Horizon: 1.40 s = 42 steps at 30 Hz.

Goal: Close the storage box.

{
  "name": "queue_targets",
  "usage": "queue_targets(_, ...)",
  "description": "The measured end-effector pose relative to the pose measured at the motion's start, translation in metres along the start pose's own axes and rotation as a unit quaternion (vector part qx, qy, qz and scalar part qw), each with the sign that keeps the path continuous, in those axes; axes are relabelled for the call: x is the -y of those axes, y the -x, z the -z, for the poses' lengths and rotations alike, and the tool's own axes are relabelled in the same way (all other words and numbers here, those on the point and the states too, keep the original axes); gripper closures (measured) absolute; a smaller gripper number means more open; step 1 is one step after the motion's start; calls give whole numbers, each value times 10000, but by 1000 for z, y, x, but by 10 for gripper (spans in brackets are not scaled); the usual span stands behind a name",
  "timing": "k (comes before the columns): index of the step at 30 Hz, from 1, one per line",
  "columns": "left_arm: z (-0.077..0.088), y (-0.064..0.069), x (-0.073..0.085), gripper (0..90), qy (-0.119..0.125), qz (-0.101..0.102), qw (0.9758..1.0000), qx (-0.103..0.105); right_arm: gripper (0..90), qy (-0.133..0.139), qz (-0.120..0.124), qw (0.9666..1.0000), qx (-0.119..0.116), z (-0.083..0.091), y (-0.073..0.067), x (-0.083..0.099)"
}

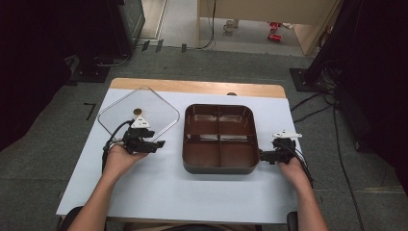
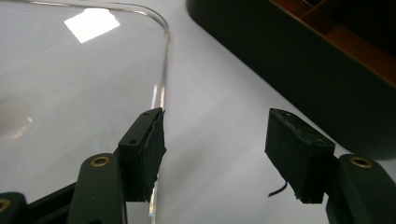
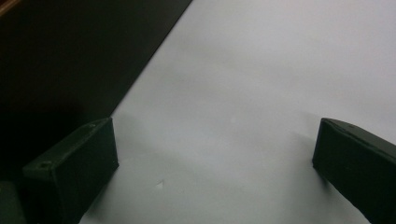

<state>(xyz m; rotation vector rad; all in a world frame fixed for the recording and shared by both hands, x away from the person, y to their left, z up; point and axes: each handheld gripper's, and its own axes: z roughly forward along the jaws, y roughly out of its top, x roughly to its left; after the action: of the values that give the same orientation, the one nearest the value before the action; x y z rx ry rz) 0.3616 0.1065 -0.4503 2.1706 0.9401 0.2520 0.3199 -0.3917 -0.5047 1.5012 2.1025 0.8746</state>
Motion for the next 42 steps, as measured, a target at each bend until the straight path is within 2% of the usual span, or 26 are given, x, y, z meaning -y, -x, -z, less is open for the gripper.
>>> queue_targets(4,-2,-15,-2,364,88,168,9998,-89,0,3,-6,10000,-2,0,0,0)
queue_targets(6,-4,-24,-4,358,57,226,9996,-127,0,4,-1,10000,-3,0,0,0)
queue_targets(9,-4,-30,-6,360,105,307,9994,-148,0,8,-3,10000,-3,0,0,0)
queue_targets(10,-5,-36,-6,363,179,349,9990,-235,0,8,-3,10000,-2,0,0,0)
queue_targets(12,-5,-39,-7,367,170,384,9988,-246,0,6,-4,10000,-2,0,0,0)
queue_targets(14,-6,-50,-9,369,172,458,9983,-326,0,4,-3,10000,-3,0,0,0)
queue_targets(22,-7,-71,-15,375,173,563,9967,-556,0,6,-5,10000,-4,0,0,0)
queue_targets(27,-4,-80,-18,373,122,628,9957,-677,0,2,-3,10000,-4,0,0,0)
queue_targets(29,-3,-84,-20,374,151,670,9950,-731,0,2,-2,10000,-4,0,0,0)
queue_targets(31,-3,-93,-22,374,185,795,9937,-772,0,2,-4,10000,-5,0,0,0)
queue_targets(35,-3,-100,-22,377,255,929,9921,-808,0,4,-2,10000,-2,0,0,0)
queue_targets(40,-15,-114,-17,385,276,1112,9883,-1003,0,4,-3,10000,-1,0,0,0)
queue_targets(42,-18,-116,-16,389,263,1134,9879,-1026,0,5,-2,10000,-1,0,0,0)
